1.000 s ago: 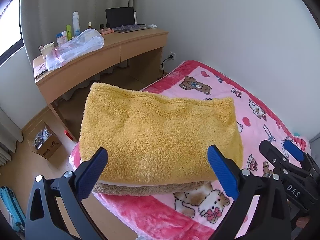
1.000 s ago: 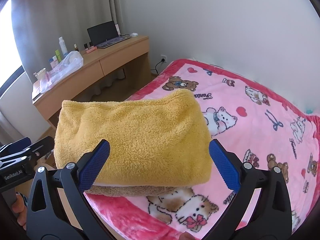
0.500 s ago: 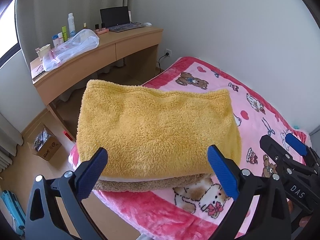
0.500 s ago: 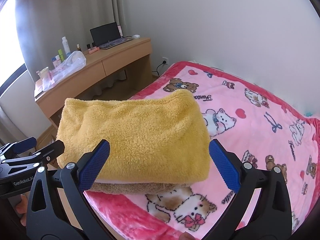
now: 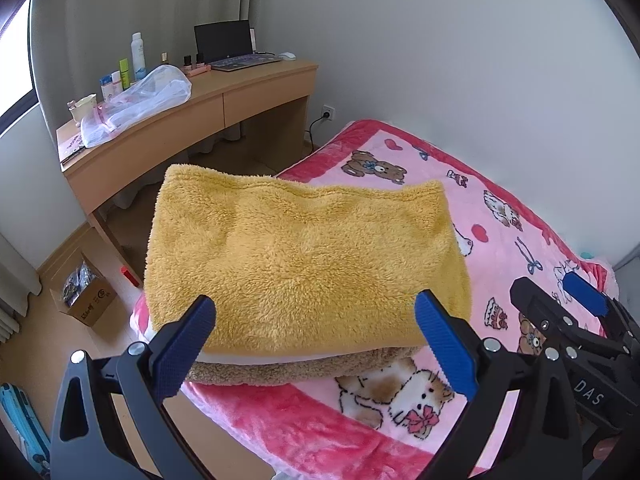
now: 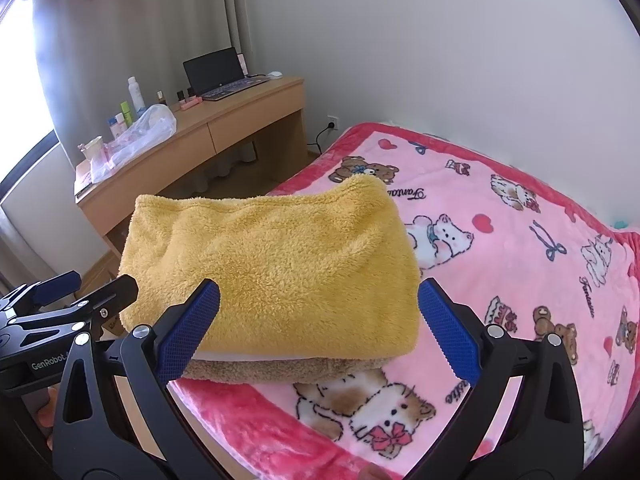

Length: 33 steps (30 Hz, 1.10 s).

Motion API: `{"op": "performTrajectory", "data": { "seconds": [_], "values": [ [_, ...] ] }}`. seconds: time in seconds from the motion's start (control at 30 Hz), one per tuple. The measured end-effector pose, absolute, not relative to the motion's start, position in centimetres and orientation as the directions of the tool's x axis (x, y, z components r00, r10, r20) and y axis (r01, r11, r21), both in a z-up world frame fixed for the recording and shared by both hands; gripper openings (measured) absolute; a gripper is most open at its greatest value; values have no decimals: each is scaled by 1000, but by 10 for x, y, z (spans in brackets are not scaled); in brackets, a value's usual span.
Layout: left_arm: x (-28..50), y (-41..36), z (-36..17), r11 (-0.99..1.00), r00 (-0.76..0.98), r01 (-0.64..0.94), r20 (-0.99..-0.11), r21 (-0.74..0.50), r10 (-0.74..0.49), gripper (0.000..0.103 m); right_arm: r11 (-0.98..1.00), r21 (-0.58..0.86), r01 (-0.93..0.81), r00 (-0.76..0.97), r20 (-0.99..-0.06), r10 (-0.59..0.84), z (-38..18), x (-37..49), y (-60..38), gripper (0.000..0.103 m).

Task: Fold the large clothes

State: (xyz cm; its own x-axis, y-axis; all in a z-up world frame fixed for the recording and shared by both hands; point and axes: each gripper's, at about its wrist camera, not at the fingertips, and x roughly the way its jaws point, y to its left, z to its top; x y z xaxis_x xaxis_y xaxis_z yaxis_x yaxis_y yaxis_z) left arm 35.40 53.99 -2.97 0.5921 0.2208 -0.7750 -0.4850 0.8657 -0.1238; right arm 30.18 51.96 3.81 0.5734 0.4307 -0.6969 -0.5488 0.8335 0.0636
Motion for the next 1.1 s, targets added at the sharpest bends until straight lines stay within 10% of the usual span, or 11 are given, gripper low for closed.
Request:
{"op": "performTrajectory", "data": {
  "seconds": [1.1],
  "values": [
    [350, 541, -27, 855, 601, -511, -748, -86, 284, 98, 841, 63, -537, 591, -684, 428, 38, 298, 509, 95]
  ]
}}
